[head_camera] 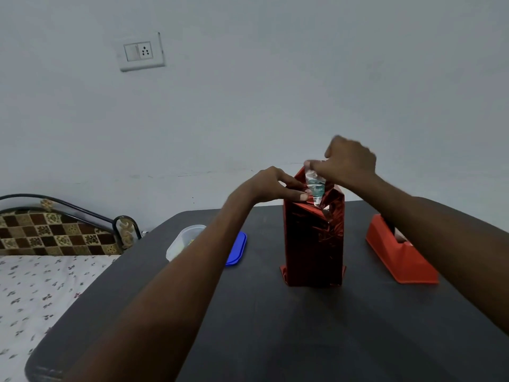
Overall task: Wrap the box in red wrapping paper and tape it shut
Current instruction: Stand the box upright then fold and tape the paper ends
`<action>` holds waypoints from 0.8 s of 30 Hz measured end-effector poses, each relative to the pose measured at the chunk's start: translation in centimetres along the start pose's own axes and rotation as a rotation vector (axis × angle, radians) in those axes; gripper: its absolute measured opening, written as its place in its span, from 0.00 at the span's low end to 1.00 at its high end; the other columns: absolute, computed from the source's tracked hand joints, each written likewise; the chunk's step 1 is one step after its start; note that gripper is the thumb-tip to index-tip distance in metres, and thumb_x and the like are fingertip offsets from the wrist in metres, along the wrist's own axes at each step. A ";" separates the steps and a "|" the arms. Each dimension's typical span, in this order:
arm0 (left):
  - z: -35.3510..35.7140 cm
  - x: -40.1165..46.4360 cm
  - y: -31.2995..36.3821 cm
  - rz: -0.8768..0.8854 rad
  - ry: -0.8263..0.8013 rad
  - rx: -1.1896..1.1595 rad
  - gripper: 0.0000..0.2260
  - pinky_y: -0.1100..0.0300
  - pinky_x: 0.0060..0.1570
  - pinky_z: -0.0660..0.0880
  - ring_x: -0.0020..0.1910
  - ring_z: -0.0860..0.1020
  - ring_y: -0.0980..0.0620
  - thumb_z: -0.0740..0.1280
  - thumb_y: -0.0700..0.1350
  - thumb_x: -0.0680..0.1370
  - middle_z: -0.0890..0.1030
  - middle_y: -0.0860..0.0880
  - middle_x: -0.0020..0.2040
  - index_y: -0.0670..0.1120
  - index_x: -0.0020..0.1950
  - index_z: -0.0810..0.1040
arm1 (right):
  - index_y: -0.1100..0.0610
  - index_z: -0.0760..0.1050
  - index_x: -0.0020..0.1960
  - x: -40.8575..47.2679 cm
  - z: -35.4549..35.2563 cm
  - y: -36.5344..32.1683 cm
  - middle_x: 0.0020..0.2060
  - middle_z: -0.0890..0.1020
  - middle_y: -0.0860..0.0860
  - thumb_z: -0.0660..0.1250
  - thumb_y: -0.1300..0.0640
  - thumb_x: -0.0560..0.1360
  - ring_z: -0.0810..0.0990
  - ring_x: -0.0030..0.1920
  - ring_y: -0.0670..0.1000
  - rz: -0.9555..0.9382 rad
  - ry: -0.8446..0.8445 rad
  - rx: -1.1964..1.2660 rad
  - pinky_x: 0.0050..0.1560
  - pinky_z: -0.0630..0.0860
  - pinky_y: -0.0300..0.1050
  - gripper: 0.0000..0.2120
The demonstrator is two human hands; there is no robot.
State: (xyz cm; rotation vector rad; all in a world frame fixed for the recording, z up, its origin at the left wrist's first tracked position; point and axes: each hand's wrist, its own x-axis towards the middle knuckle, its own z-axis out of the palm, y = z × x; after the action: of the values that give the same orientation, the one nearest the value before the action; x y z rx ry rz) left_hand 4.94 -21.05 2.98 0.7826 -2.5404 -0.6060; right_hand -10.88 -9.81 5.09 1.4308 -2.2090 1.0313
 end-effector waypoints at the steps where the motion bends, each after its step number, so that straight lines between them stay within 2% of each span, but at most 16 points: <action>1: 0.0 -0.1 0.0 0.000 0.002 0.001 0.19 0.59 0.58 0.71 0.54 0.76 0.59 0.77 0.60 0.68 0.80 0.61 0.52 0.59 0.57 0.84 | 0.60 0.73 0.60 -0.1 0.2 0.1 0.52 0.80 0.56 0.73 0.36 0.69 0.79 0.51 0.59 0.103 -0.142 0.022 0.46 0.75 0.48 0.32; 3: 0.0 -0.2 0.0 0.006 0.008 0.001 0.18 0.57 0.59 0.72 0.54 0.75 0.59 0.77 0.60 0.68 0.78 0.63 0.49 0.59 0.57 0.84 | 0.65 0.68 0.68 -0.2 0.8 0.5 0.59 0.78 0.62 0.74 0.40 0.71 0.80 0.56 0.64 0.298 -0.488 0.158 0.47 0.82 0.59 0.37; 4: 0.0 -0.2 0.0 0.009 0.008 -0.001 0.18 0.57 0.60 0.72 0.55 0.75 0.58 0.77 0.60 0.68 0.78 0.63 0.49 0.60 0.57 0.84 | 0.65 0.68 0.69 -0.3 1.0 0.8 0.59 0.78 0.64 0.73 0.44 0.73 0.80 0.55 0.66 0.384 -0.615 0.256 0.48 0.82 0.63 0.35; 6: 0.1 -0.2 0.0 0.006 0.005 0.001 0.18 0.56 0.61 0.72 0.56 0.75 0.58 0.76 0.60 0.68 0.77 0.63 0.51 0.60 0.57 0.84 | 0.65 0.70 0.66 -0.4 1.1 1.3 0.55 0.81 0.64 0.70 0.49 0.77 0.83 0.52 0.65 0.476 -0.720 0.371 0.50 0.82 0.66 0.26; 9: 0.1 -0.2 0.0 0.010 0.003 -0.001 0.20 0.55 0.61 0.72 0.57 0.75 0.56 0.76 0.61 0.67 0.79 0.59 0.55 0.59 0.57 0.84 | 0.65 0.71 0.64 -0.2 0.8 1.5 0.51 0.83 0.64 0.66 0.53 0.81 0.84 0.51 0.65 0.469 -0.752 0.414 0.49 0.81 0.66 0.19; 13: 0.1 -0.6 0.3 0.007 0.012 -0.018 0.19 0.58 0.56 0.71 0.56 0.74 0.57 0.76 0.58 0.70 0.76 0.61 0.51 0.57 0.60 0.83 | 0.65 0.69 0.60 -0.2 0.2 1.7 0.48 0.82 0.64 0.62 0.56 0.83 0.83 0.49 0.64 0.478 -0.790 0.470 0.54 0.79 0.69 0.13; 16: 0.2 -0.8 0.4 -0.014 0.000 -0.110 0.18 0.57 0.54 0.79 0.57 0.77 0.55 0.77 0.55 0.70 0.79 0.58 0.55 0.55 0.59 0.84 | 0.64 0.71 0.63 -0.5 0.2 1.5 0.46 0.82 0.63 0.62 0.50 0.81 0.83 0.45 0.63 0.472 -0.791 0.469 0.46 0.81 0.63 0.19; 18: 0.4 -0.9 0.6 -0.016 0.002 -0.162 0.17 0.59 0.52 0.81 0.55 0.80 0.55 0.78 0.54 0.70 0.81 0.56 0.56 0.54 0.57 0.85 | 0.63 0.71 0.64 -0.5 0.6 1.2 0.48 0.82 0.63 0.67 0.44 0.78 0.83 0.46 0.63 0.451 -0.778 0.468 0.43 0.82 0.61 0.25; 21: 0.6 -0.9 1.2 0.001 0.027 -0.176 0.16 0.58 0.51 0.81 0.54 0.81 0.54 0.79 0.53 0.68 0.83 0.54 0.53 0.55 0.55 0.85 | 0.63 0.70 0.68 -0.3 0.8 1.2 0.56 0.81 0.64 0.75 0.43 0.72 0.83 0.51 0.65 0.404 -0.738 0.416 0.49 0.82 0.63 0.34; 24: 0.9 -0.8 1.7 0.003 0.027 -0.176 0.16 0.57 0.51 0.82 0.54 0.81 0.54 0.79 0.54 0.68 0.83 0.55 0.53 0.56 0.55 0.85 | 0.64 0.69 0.70 -0.3 0.6 1.4 0.58 0.80 0.65 0.75 0.47 0.72 0.82 0.52 0.66 0.381 -0.707 0.379 0.50 0.82 0.62 0.34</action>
State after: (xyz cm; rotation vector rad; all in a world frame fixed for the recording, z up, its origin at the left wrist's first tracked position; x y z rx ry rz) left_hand 4.41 -19.09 2.92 0.7196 -2.4237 -0.7997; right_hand -11.90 -9.69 4.00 1.7824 -3.0020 1.2562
